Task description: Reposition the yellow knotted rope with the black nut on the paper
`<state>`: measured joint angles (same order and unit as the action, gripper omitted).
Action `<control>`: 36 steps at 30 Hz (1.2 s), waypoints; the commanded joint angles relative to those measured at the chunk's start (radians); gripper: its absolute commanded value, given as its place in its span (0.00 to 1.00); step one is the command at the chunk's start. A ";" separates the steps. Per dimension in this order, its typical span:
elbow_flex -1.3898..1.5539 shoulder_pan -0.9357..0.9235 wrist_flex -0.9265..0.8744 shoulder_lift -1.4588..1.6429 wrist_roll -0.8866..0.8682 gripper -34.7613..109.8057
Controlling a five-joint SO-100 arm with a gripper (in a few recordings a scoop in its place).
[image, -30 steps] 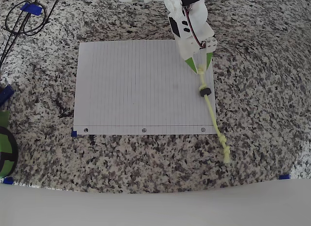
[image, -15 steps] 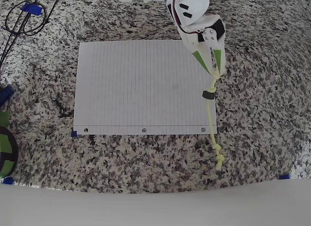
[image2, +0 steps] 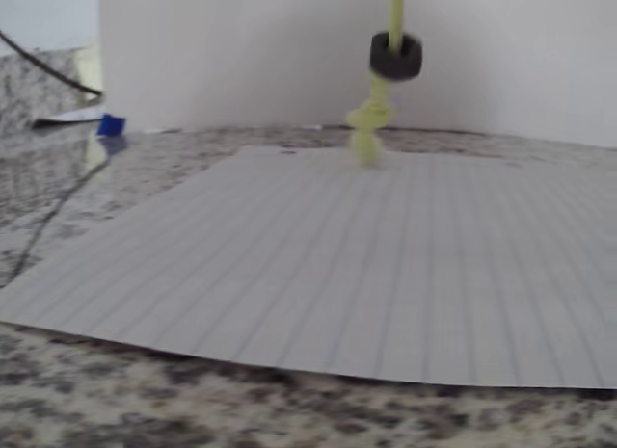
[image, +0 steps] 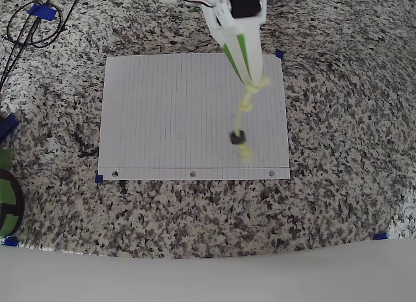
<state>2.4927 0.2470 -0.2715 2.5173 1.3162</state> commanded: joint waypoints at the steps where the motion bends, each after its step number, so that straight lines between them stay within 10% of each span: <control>1: 0.018 -0.078 0.025 0.146 0.012 0.24; 36: 0.287 -0.842 -0.173 0.502 -0.140 0.24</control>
<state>2.7734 -0.5875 -0.4387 3.0127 1.2594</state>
